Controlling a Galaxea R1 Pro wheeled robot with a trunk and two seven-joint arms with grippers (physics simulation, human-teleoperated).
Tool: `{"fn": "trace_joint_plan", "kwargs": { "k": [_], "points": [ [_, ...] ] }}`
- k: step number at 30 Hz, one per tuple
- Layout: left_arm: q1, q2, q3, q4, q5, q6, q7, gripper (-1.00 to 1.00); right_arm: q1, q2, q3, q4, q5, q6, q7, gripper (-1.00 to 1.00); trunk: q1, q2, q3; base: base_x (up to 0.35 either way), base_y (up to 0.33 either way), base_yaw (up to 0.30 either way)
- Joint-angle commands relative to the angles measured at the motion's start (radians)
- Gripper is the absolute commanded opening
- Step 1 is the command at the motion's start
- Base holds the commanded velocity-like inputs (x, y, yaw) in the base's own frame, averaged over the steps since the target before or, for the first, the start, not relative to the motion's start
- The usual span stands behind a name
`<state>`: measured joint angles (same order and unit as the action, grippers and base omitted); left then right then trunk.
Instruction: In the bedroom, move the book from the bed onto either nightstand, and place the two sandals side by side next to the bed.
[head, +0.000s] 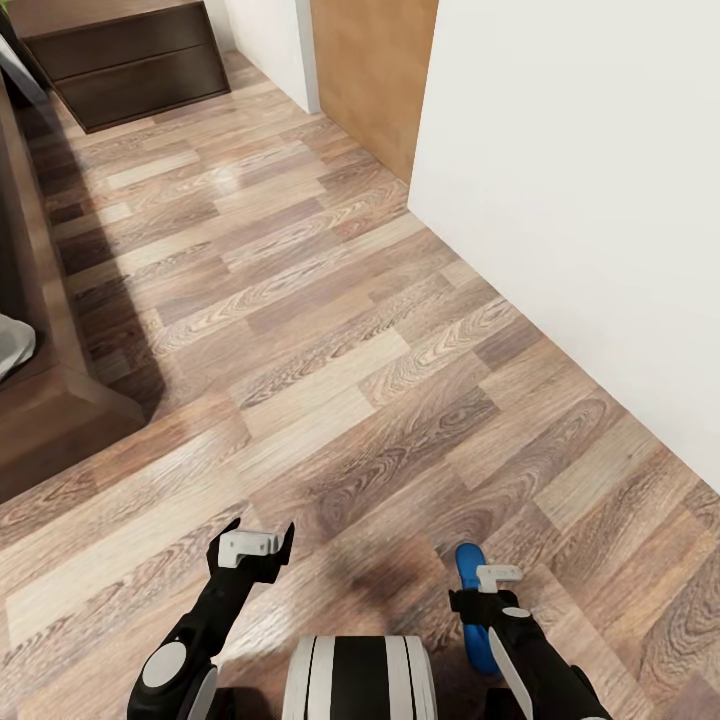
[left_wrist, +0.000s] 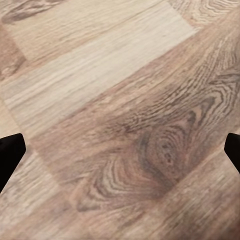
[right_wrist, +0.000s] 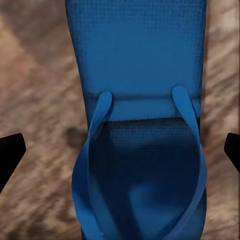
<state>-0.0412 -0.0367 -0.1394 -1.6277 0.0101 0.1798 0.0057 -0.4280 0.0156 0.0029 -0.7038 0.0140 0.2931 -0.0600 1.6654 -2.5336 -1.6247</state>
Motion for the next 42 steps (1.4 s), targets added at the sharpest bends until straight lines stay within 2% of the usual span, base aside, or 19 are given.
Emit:
{"fn": "trace_joint_plan", "kwargs": {
  "k": [1,8,14,22,29,42],
  "points": [
    [0.0,0.0,0.0,-0.001,0.001,0.005,0.001,1.0,0.0,-0.001,0.0,-0.002,0.001,0.006,-0.003,1.0,0.0,0.0,-0.001,0.0,0.0,0.0],
    [0.0,0.0,0.0,-0.001,0.001,0.005,0.0,1.0,0.0,-0.002,0.0,-0.021,0.001,0.006,-0.004,1.0,0.0,0.0,-0.001,0.0,0.0,0.0],
    [0.0,0.0,0.0,-0.001,0.001,0.006,0.001,1.0,0.0,-0.002,0.0,-0.025,0.001,0.006,-0.004,1.0,0.003,-0.002,-0.024,0.0,0.0,0.0],
    [0.0,0.0,0.0,-0.001,0.001,0.006,0.001,1.0,0.0,-0.002,0.0,-0.025,0.001,0.006,-0.004,1.0,0.003,-0.002,-0.024,0.0,0.0,0.0],
    [0.0,0.0,0.0,-0.001,0.001,0.006,0.001,1.0,0.0,-0.002,0.0,-0.025,0.001,0.006,-0.004,1.0,0.006,-0.003,-0.051,0.0,0.0,0.0],
    [0.0,0.0,0.0,-0.001,0.001,0.006,0.001,1.0,0.0,-0.003,0.0,-0.031,0.001,0.006,-0.004,1.0,0.006,-0.003,-0.051,0.0,0.0,0.0]
  ]
}}
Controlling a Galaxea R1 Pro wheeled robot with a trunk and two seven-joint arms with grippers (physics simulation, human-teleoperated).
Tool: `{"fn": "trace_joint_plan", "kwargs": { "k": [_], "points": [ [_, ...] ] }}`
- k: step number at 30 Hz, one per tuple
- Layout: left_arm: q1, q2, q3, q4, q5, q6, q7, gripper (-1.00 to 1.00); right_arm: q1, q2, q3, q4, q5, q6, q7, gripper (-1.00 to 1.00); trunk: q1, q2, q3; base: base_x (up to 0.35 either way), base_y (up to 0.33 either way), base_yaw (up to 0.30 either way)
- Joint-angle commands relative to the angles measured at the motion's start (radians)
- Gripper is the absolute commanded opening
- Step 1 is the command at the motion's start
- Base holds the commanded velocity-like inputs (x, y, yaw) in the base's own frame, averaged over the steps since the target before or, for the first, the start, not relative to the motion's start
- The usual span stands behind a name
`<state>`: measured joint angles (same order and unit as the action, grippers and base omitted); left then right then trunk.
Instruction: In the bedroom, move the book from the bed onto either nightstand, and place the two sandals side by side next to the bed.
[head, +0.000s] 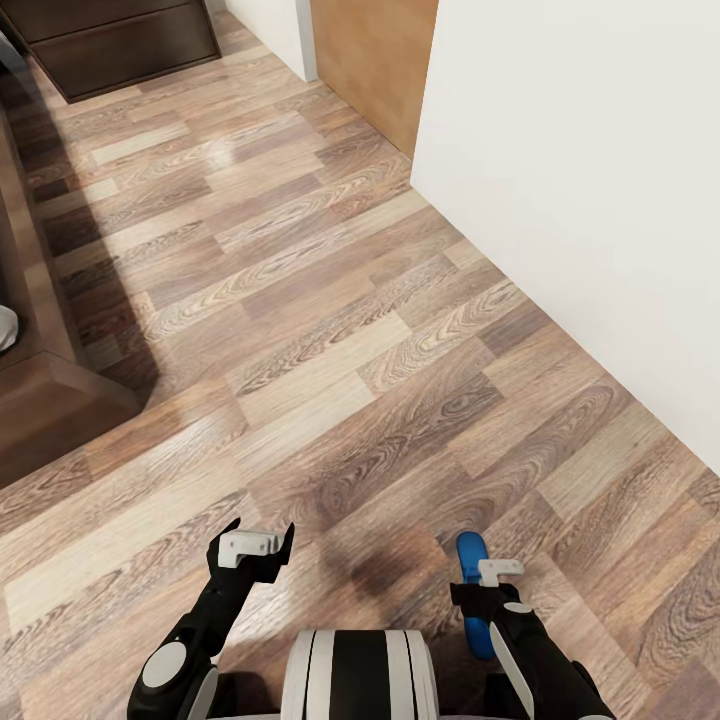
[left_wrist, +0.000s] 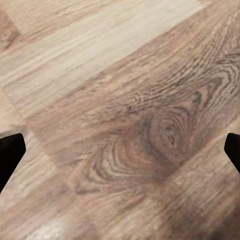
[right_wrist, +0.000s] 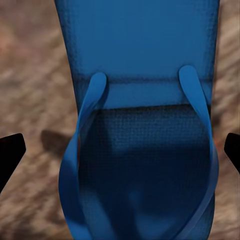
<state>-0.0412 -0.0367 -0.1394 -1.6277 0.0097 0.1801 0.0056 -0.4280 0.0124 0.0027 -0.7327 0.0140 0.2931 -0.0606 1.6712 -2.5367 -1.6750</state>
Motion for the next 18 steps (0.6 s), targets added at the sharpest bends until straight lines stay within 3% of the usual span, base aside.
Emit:
{"fn": "trace_joint_plan", "kwargs": {
  "k": [1,9,14,18],
  "points": [
    [0.0,0.0,0.0,-0.001,0.001,0.006,0.001,1.0,0.0,0.0,0.0,-0.002,0.001,0.006,-0.004,1.0,0.0,0.0,-0.001,0.0,0.0,0.0],
    [0.0,0.0,0.0,-0.001,0.001,0.006,0.001,1.0,0.0,0.0,0.0,-0.004,0.001,0.006,-0.004,1.0,0.0,0.0,-0.001,0.0,0.0,0.0],
    [0.0,0.0,0.0,-0.001,0.001,0.006,0.001,1.0,0.0,0.0,0.0,-0.009,0.001,0.006,-0.004,1.0,0.002,-0.001,-0.02,0.0,0.0,0.0],
    [0.0,0.0,0.0,-0.001,0.001,0.006,0.001,1.0,0.0,0.0,0.0,-0.01,0.001,0.006,-0.004,1.0,0.002,-0.001,-0.02,0.0,0.0,0.0]
  ]
}}
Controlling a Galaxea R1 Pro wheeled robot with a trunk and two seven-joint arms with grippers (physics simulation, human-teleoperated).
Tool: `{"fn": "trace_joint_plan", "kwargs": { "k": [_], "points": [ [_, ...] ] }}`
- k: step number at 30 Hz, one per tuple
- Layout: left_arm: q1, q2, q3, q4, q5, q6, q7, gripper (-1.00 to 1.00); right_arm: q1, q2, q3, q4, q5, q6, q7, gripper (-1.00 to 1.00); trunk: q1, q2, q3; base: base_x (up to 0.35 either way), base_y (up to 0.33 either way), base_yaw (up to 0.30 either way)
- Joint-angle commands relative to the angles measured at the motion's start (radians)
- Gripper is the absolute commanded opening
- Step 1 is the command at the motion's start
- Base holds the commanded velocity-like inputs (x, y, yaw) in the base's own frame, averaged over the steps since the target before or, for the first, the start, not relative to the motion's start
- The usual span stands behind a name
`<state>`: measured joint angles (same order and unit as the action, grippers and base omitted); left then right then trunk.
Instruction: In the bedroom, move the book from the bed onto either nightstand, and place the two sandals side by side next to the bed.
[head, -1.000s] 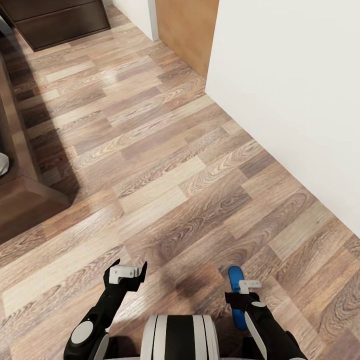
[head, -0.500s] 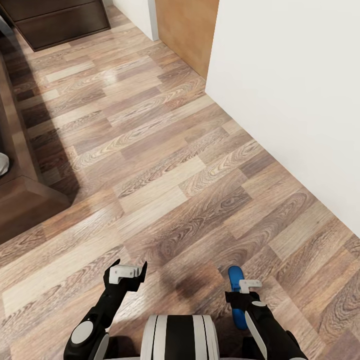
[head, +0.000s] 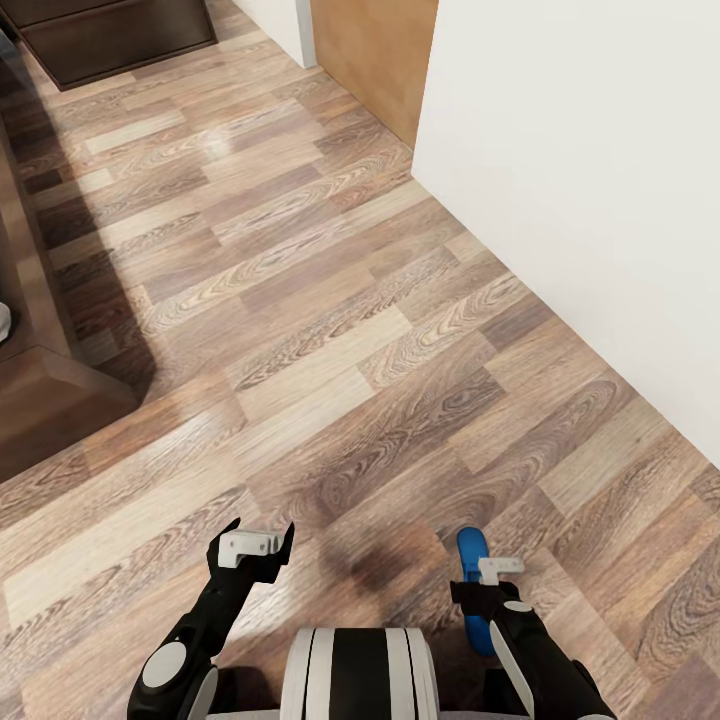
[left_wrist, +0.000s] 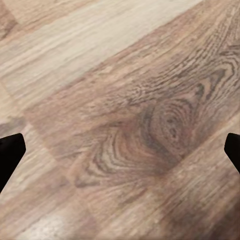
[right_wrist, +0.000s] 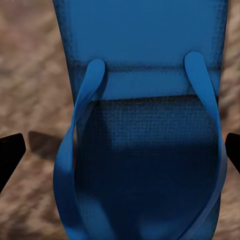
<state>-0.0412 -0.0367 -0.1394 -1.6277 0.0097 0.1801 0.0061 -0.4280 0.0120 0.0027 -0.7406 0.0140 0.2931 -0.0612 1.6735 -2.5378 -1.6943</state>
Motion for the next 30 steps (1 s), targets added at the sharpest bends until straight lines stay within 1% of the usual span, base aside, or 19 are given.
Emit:
{"fn": "trace_joint_plan", "kwargs": {
  "k": [1,16,22,30],
  "points": [
    [0.0,0.0,0.0,-0.001,0.001,0.006,0.001,1.0,0.0,0.0,0.0,-0.002,0.001,0.006,-0.003,1.0,0.0,0.0,-0.001,0.0,0.0,0.0],
    [0.0,0.0,0.0,-0.001,0.001,0.006,0.0,1.0,0.0,0.0,0.0,-0.022,0.001,0.006,-0.003,1.0,0.0,0.0,-0.001,-0.003,0.0,0.0],
    [0.0,0.0,0.0,-0.001,0.001,0.006,0.001,1.0,0.0,0.0,0.0,-0.022,0.001,0.006,-0.003,1.0,0.0,0.0,-0.001,-0.242,0.0,0.0],
    [0.0,0.0,0.0,-0.001,0.001,0.006,0.0,1.0,0.0,0.0,0.0,-0.022,0.001,0.006,-0.003,1.0,0.0,0.0,-0.001,-0.034,0.0,0.0]
  ]
}}
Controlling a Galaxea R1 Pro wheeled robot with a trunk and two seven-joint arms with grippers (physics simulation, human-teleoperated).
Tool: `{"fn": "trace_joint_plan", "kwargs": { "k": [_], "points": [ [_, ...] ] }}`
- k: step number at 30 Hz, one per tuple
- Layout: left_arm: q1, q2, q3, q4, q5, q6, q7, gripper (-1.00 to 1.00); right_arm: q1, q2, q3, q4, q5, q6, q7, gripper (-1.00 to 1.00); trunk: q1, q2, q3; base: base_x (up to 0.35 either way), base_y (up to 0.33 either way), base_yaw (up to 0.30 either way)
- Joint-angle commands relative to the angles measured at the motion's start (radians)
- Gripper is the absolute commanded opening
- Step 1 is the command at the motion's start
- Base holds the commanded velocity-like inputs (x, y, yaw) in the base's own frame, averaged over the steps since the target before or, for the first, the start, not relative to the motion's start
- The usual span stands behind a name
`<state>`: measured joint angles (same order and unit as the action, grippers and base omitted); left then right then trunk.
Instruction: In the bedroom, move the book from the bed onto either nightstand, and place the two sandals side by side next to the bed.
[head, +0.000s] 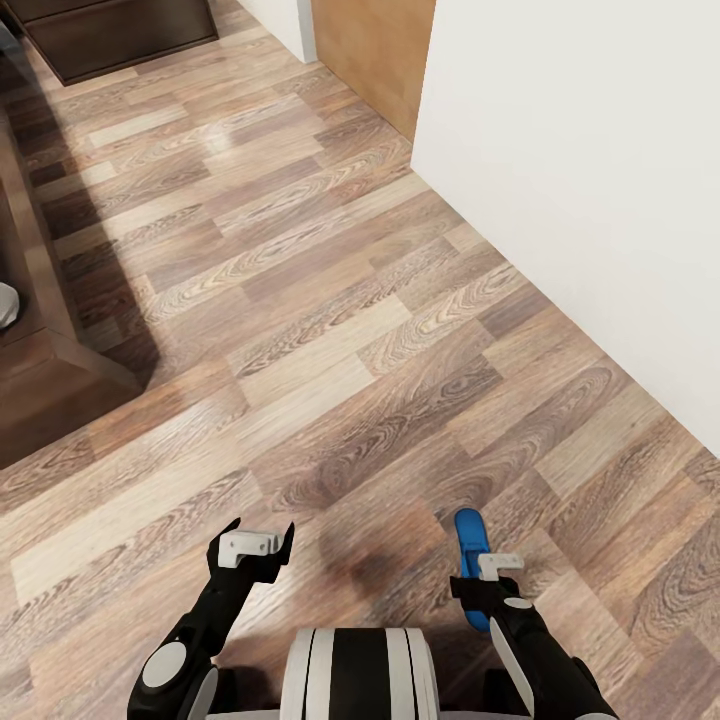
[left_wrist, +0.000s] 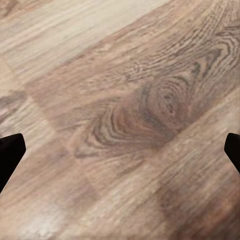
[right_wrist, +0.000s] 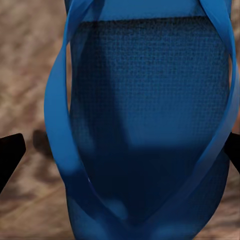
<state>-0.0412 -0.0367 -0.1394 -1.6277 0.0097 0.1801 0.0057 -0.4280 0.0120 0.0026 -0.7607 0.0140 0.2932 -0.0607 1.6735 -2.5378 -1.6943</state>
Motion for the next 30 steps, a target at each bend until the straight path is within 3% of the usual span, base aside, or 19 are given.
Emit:
{"fn": "trace_joint_plan", "kwargs": {
  "k": [1,4,5,30],
  "points": [
    [0.0,0.0,0.0,-0.001,0.001,0.006,0.001,1.0,0.0,0.0,0.0,-0.002,0.001,0.006,-0.003,1.0,0.0,0.0,-0.001,-0.003,0.0,0.0],
    [0.0,0.0,0.0,-0.001,0.001,0.006,0.001,1.0,0.0,0.0,0.0,-0.002,0.001,0.006,-0.004,1.0,0.0,0.0,-0.001,-0.001,0.0,0.0],
    [0.0,0.0,0.0,-0.001,0.001,0.006,0.001,1.0,0.0,0.0,0.0,-0.002,0.001,0.006,-0.003,-1.0,0.0,0.0,-0.001,0.0,0.0,0.0],
    [0.0,0.0,0.0,-0.002,0.001,0.007,0.002,1.0,0.0,0.0,0.0,-0.002,0.001,0.006,-0.003,-1.0,-0.001,0.0,0.003,0.0,0.0,0.0]
  ]
}}
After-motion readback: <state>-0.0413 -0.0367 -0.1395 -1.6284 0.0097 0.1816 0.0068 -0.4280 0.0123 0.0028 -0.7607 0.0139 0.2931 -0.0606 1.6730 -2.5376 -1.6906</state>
